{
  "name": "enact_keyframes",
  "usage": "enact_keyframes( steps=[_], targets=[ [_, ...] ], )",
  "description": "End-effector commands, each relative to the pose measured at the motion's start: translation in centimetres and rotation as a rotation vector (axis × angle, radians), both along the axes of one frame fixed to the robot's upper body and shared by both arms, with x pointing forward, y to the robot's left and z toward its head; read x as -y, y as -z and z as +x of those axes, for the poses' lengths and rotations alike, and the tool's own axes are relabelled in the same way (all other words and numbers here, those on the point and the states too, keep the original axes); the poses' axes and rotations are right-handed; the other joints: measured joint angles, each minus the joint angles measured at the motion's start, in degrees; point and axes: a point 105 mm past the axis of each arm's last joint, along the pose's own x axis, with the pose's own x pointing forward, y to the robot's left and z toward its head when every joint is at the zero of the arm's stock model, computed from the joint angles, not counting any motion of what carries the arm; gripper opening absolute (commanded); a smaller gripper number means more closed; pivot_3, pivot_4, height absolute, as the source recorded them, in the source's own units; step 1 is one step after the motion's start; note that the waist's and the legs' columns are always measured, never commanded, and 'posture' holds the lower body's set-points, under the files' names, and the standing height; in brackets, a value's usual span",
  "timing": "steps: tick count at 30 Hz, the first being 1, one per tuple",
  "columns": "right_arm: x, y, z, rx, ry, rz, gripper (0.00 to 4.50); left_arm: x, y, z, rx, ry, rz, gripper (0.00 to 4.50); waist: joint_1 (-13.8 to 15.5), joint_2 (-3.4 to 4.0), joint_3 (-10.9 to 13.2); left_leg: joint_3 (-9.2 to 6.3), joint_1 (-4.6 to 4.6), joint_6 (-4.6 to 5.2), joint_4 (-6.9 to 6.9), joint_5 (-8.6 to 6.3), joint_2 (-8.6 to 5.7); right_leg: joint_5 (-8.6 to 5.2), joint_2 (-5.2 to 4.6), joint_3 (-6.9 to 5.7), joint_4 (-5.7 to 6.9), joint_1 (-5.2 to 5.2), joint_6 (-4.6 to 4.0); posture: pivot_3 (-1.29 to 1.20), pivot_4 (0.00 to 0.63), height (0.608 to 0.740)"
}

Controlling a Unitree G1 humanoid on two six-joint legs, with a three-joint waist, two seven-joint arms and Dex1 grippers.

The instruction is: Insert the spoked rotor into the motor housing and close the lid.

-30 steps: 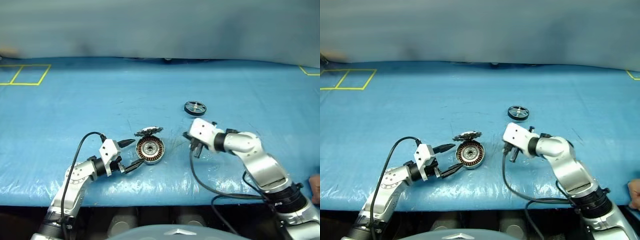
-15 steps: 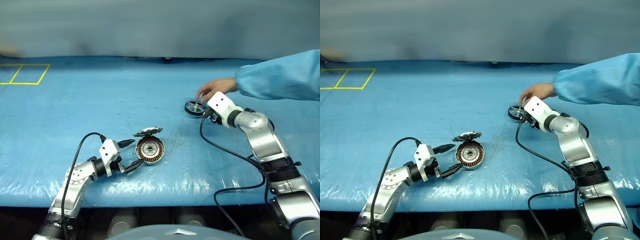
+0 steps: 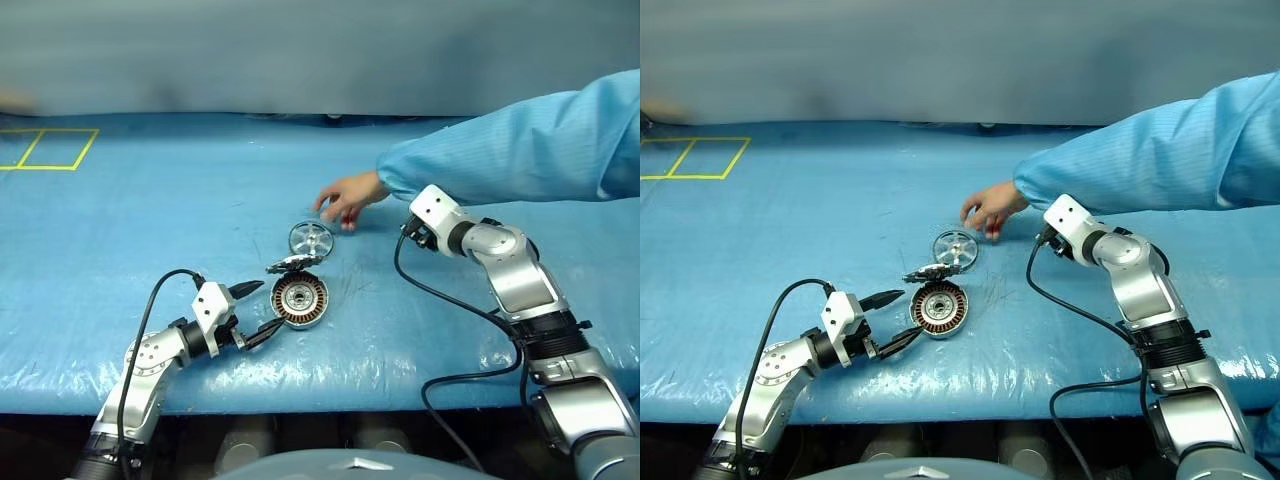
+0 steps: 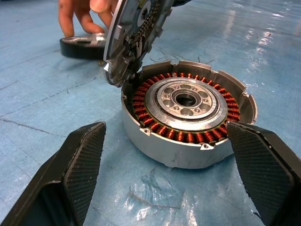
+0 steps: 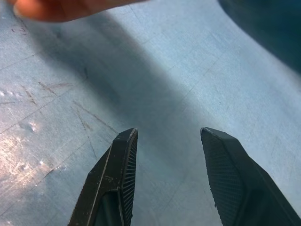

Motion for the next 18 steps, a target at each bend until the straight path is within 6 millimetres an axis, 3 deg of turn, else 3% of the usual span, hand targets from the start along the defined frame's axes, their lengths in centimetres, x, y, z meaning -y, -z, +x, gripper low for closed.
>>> enact_keyframes(
  steps=[1, 7, 11, 18],
  targets=[
    [-0.9, -1.4, -0.2, 0.044, -0.037, 0.042, 2.22, 0.0, -0.7, 0.0, 0.034, 0.008, 0.005, 4.33, 0.01, 0.0, 0.0, 0.0, 0.0, 0.0, 0.0, 0.0, 0.0, 0.0, 0.0, 0.0, 0.0, 0.0, 0.0, 0.0, 0.15, 0.74],
    [-3.2, -2.1, -1.3, 0.034, -0.149, 0.171, 2.22, 0.0, -0.7, 0.1, 0.035, 0.016, 0.009, 4.33, -0.02, 0.01, 0.01, -0.01, 0.0, 0.0, 0.0, 0.0, 0.0, 0.0, 0.0, 0.0, 0.01, 0.0, 0.0, 0.0, 0.15, 0.74],
    [-6.8, -4.1, -3.1, 0.034, -0.379, 0.29, 2.22, 0.0, -0.7, 0.1, 0.033, 0.021, 0.009, 4.33, -0.13, 0.02, 0.01, -0.01, 0.0, 0.01, 0.0, -0.01, 0.01, 0.0, 0.01, 0.0, 0.01, 0.0, 0.0, 0.0, 0.15, 0.74],
    [-9.5, -4.6, -3.2, 0.03, -0.602, 0.098, 2.22, 0.1, -0.7, 0.3, 0.025, 0.029, 0.005, 4.33, -0.18, 0.04, 0.02, 0.0, 0.01, 0.01, 0.06, -0.01, -0.01, 0.03, 0.01, -0.08, 0.01, 0.01, 0.05, 0.0, 0.15, 0.74]
  ],
)
